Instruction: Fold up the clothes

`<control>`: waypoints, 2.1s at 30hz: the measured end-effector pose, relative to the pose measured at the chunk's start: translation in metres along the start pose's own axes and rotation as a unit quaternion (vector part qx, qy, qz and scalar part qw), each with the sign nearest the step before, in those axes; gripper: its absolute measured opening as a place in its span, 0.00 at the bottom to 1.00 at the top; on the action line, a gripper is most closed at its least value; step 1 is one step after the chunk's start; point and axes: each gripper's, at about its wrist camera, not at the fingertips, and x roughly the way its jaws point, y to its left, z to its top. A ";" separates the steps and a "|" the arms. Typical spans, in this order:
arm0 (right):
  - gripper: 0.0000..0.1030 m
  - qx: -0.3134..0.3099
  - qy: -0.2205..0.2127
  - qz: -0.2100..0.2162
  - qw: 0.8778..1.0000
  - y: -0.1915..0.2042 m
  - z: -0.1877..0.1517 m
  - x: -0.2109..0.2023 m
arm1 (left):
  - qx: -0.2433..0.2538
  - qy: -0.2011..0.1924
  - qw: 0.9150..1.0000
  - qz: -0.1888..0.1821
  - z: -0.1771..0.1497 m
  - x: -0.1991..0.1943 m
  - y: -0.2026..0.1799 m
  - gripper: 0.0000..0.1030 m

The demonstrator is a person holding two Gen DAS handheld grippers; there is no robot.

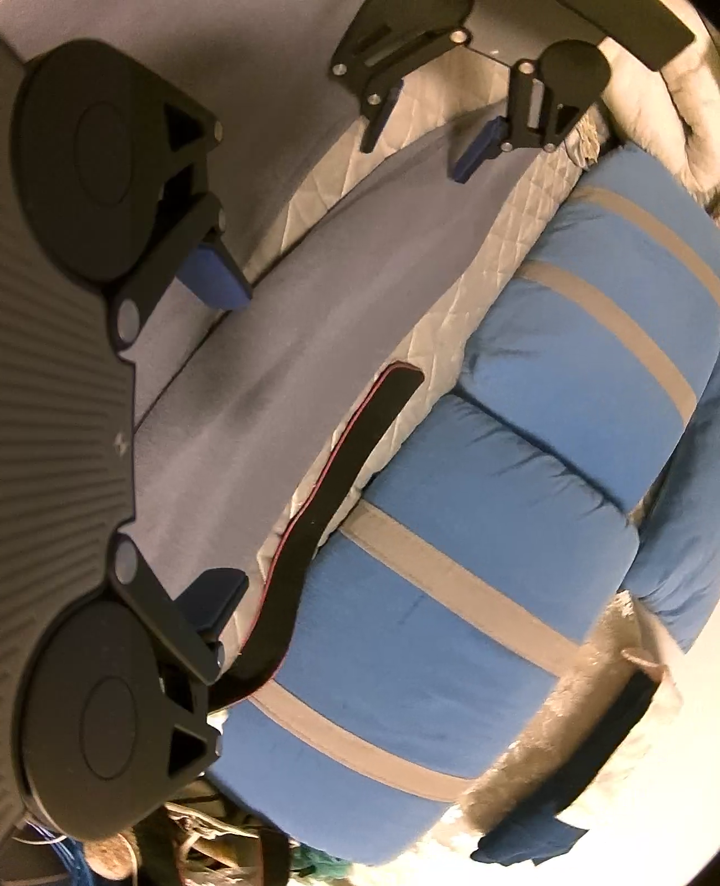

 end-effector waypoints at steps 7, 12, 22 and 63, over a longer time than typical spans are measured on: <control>1.00 -0.023 -0.005 0.007 1.000 0.011 -0.004 -0.002 | 0.017 0.003 1.000 0.006 0.007 0.005 -0.004 0.24; 1.00 -0.046 -0.016 0.012 0.999 0.020 -0.005 -0.007 | 0.037 0.006 0.999 0.008 0.007 0.004 -0.009 0.21; 1.00 -0.079 -0.019 0.007 0.997 0.031 -0.007 -0.007 | 0.081 0.015 0.997 0.014 0.005 0.004 -0.021 0.12; 0.01 0.231 0.100 0.069 0.965 -0.067 0.004 0.113 | 0.064 -0.024 0.997 0.047 0.005 -0.015 -0.018 0.06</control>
